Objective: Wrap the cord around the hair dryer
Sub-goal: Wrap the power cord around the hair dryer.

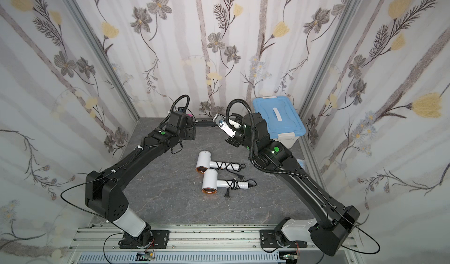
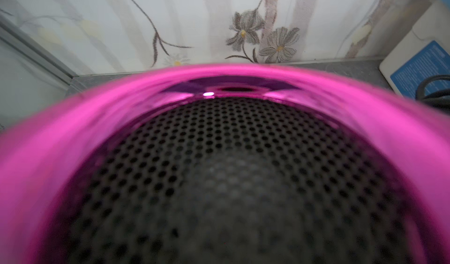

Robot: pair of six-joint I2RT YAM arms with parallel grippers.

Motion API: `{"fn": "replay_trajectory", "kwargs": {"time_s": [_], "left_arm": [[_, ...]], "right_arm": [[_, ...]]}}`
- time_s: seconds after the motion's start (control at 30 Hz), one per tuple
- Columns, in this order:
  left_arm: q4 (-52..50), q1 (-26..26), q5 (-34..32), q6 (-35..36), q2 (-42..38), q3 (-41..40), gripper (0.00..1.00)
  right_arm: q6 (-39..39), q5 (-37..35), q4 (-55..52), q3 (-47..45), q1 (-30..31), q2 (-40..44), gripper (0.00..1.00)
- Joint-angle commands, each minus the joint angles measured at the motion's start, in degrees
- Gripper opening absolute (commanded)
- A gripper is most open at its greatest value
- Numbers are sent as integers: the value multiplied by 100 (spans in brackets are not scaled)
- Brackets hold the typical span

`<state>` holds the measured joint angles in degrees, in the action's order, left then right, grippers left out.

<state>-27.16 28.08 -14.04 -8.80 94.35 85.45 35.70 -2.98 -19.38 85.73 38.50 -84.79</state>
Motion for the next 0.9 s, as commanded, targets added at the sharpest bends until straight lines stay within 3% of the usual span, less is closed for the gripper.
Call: {"fn": "replay_trajectory", "kwargs": {"time_s": [0.0, 0.3, 0.6, 0.87], "left_arm": [[-295, 49, 573, 478, 100, 139, 0], [-468, 134, 2220, 635, 148, -59, 0], [-205, 525, 3526, 902, -74, -668, 0], [897, 521, 4493, 405, -1038, -1451, 0]], "right_arm": [[392, 405, -188, 550, 23, -301, 0], [607, 466, -330, 1681, -80, -1113, 0], [7, 1191, -710, 3307, -895, -2427, 0], [-515, 2198, -866, 3275, -1673, -3023, 0]]}}
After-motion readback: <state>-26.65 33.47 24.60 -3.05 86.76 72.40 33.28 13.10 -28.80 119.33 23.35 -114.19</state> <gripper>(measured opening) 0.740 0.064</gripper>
